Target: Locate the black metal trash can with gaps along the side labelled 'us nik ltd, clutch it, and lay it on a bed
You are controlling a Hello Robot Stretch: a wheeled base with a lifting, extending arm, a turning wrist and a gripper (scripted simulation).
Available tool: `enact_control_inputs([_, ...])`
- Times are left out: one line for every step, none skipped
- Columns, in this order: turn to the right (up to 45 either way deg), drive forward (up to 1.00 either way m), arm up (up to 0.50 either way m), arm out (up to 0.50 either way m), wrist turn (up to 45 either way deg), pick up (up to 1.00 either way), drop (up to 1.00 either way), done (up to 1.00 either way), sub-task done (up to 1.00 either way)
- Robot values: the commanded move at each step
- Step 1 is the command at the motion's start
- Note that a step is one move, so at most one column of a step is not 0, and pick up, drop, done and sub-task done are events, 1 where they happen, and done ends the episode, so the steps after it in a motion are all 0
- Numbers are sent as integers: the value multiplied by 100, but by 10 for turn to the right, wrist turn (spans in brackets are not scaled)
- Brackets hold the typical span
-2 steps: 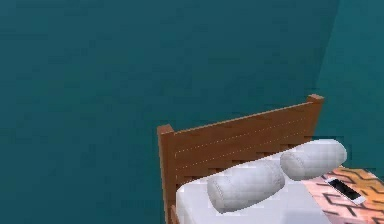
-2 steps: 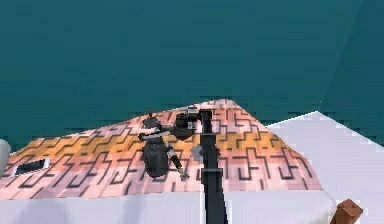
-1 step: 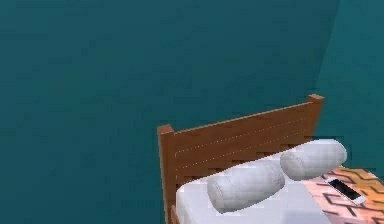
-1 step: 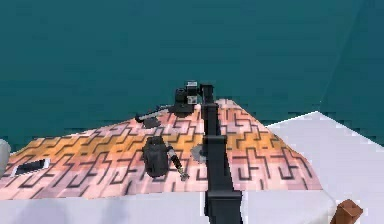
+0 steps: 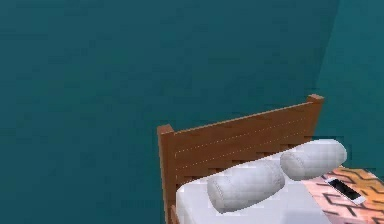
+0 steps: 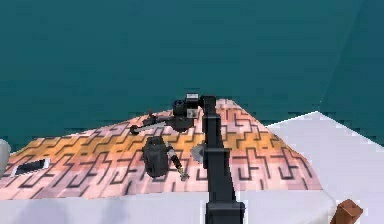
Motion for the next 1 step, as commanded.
enact_control_inputs([0,0,0,0,0,0,0,100,0])
